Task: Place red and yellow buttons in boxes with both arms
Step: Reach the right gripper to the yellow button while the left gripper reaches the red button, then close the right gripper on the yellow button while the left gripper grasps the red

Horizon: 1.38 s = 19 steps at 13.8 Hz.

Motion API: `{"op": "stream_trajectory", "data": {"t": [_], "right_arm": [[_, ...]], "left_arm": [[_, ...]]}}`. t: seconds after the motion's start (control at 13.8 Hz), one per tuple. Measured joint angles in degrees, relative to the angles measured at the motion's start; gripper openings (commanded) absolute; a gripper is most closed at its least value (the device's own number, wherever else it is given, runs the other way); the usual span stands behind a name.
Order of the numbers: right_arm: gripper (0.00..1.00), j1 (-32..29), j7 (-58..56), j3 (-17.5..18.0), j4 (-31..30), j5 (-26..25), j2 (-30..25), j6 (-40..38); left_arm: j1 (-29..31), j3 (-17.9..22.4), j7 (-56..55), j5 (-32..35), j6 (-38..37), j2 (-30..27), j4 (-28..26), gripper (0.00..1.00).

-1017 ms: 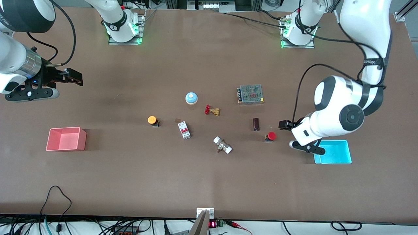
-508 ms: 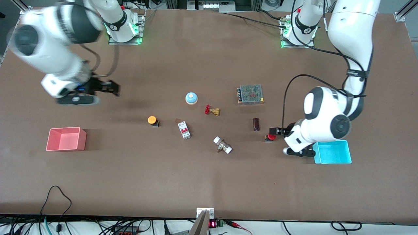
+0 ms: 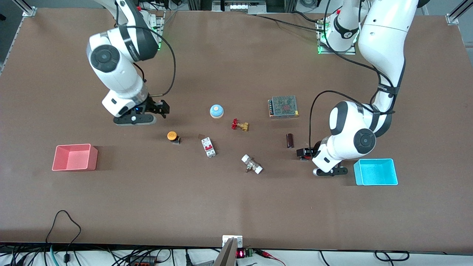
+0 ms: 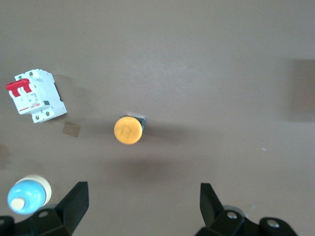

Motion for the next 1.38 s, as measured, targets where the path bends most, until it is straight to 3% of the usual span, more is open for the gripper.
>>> {"op": "stream_trajectory", "data": {"t": [0.44, 0.58, 0.87, 1.16, 1.23, 1.38], "right_arm": [[1.00, 0.1, 5.2, -0.1, 0.1, -0.1, 7.6, 10.0], [1.00, 0.1, 5.3, -0.2, 0.9, -0.1, 9.9, 10.9], [1.00, 0.1, 6.9, -0.3, 3.8, 0.0, 14.2, 11.7], [1.00, 0.8, 7.2, -0.3, 4.6, 0.0, 16.9, 11.8], [0.98, 1.0, 7.2, -0.3, 4.6, 0.0, 17.4, 11.8], [0.81, 1.2, 7.0, -0.3, 4.6, -0.2, 17.8, 12.0]], "left_arm": [[-3.2, 0.1, -10.7, 4.8, 3.0, 2.1, -0.1, 1.00], [-3.2, 0.3, -10.7, 5.2, 3.2, 2.5, -0.1, 1.00], [-3.2, 0.4, -10.1, 14.2, 3.3, 2.7, -0.1, 1.00], [-3.2, 0.4, -9.9, 14.1, 3.7, 3.1, -0.1, 0.99], [-3.2, 0.4, -9.9, 13.1, 4.3, 3.2, -0.1, 0.99], [-3.2, 0.4, -9.8, 11.3, 5.8, 3.3, -0.1, 0.96]]}}
